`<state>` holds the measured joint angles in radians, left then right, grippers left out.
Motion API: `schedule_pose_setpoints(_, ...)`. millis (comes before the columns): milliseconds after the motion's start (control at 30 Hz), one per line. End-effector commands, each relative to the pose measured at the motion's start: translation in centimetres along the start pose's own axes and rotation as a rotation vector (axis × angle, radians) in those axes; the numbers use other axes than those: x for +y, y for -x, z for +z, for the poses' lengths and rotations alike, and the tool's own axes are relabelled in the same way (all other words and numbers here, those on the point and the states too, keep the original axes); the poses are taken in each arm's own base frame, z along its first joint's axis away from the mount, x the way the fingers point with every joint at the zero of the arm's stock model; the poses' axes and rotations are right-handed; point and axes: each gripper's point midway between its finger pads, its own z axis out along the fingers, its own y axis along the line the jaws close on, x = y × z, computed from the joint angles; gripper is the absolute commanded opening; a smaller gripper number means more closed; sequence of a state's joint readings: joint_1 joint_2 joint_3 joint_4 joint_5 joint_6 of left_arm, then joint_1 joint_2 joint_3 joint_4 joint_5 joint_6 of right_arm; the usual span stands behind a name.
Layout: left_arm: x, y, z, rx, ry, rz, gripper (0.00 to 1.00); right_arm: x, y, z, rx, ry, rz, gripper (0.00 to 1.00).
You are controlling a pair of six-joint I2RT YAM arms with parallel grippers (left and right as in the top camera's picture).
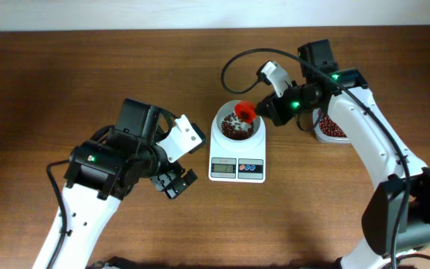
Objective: Scoop and weigh 50g on scale
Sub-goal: 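Raise the emptied red scoop and carry it right to the bean tub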
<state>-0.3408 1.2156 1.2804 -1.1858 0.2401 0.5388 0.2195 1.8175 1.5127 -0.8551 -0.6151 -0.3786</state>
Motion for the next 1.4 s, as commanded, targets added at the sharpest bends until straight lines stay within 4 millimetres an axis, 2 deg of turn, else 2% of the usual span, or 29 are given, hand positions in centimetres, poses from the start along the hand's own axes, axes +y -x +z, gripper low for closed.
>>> schedule_pose_setpoints(0,-0.1,0.5,-0.4,-0.023,-0.006,0.017,0.99,2.3,1.4,-1.6,-0.052,0.042,-0.125,0.04)
schedule_pose_setpoints(33,-0.1,0.5,-0.4,-0.023,-0.006,0.017,0.99,0.7,1.5,-1.6,-0.041,-0.046,-0.047,0.04)
schedule_pose_setpoints(100,-0.1,0.5,-0.4,-0.023,-0.006,0.017,0.99,2.3,1.4,-1.9,-0.046,0.019,-0.099,0.04)
schedule_pose_setpoints(133,-0.1,0.5,-0.4,-0.023,-0.006,0.017,0.99,2.4,1.5,-1.8,-0.045,0.014,-0.136,0.04)
schedule_pose_setpoints(200,-0.1,0.5,-0.4,-0.023,-0.006,0.017,0.99,0.9,1.1,-1.6,-0.009,-0.088,-0.07,0.04)
schedule_pose_setpoints(300,-0.1,0.5,-0.4,-0.023,-0.006,0.017,0.99,2.1,0.9,-1.3,0.014,-0.08,-0.139,0.04)
schedule_pose_setpoints(367,-0.1,0.5,-0.4,-0.023,-0.006,0.017,0.99,1.8,1.0,-1.1,0.025,-0.12,-0.155,0.04)
schedule_pose_setpoints(467,-0.1,0.5,-0.4,-0.023,-0.006,0.017,0.99,2.6,1.1,-0.8,0.041,-0.131,-0.181,0.04)
schedule_pose_setpoints(567,-0.1,0.5,-0.4,-0.023,-0.006,0.017,0.99,1.5,0.7,-0.8,0.095,-0.264,-0.212,0.04)
schedule_pose_setpoints(700,-0.1,0.5,-0.4,-0.023,-0.006,0.017,0.99,1.9,0.6,-0.2,0.147,-0.354,-0.273,0.04)
schedule_pose_setpoints(800,-0.1,0.5,-0.4,-0.023,-0.006,0.017,0.99,2.7,0.7,0.2,0.152,-0.357,-0.298,0.04)
schedule_pose_setpoints(867,-0.1,0.5,-0.4,-0.023,-0.006,0.017,0.99,3.3,1.0,-0.2,0.14,-0.359,-0.311,0.04)
schedule_pose_setpoints(967,-0.1,0.5,-0.4,-0.023,-0.006,0.017,0.99,2.8,1.7,-1.6,0.122,-0.427,-0.32,0.04)
schedule_pose_setpoints(1133,-0.1,0.5,-0.4,-0.023,-0.006,0.017,0.99,3.0,1.9,-1.9,0.102,-0.432,-0.292,0.04)
schedule_pose_setpoints(1200,-0.1,0.5,-0.4,-0.023,-0.006,0.017,0.99,3.5,2.8,-3.2,0.055,-0.442,-0.254,0.04)
schedule_pose_setpoints(1233,-0.1,0.5,-0.4,-0.023,-0.006,0.017,0.99,3.8,3.8,-5.9,-0.006,-0.468,-0.245,0.04)
schedule_pose_setpoints(1267,-0.1,0.5,-0.4,-0.023,-0.006,0.017,0.99,3.8,4.3,-7.7,-0.045,-0.489,-0.232,0.04)
schedule_pose_setpoints(1300,-0.1,0.5,-0.4,-0.023,-0.006,0.017,0.99,3.4,4.6,-10.4,-0.1,-0.524,-0.2,0.04)
schedule_pose_setpoints(1333,-0.1,0.5,-0.4,-0.023,-0.006,0.017,0.99,2.9,4.4,-11.9,-0.12,-0.549,-0.181,0.04)
schedule_pose_setpoints(1367,-0.1,0.5,-0.4,-0.023,-0.006,0.017,0.99,1.5,3.7,-14.5,-0.146,-0.593,-0.115,0.04)
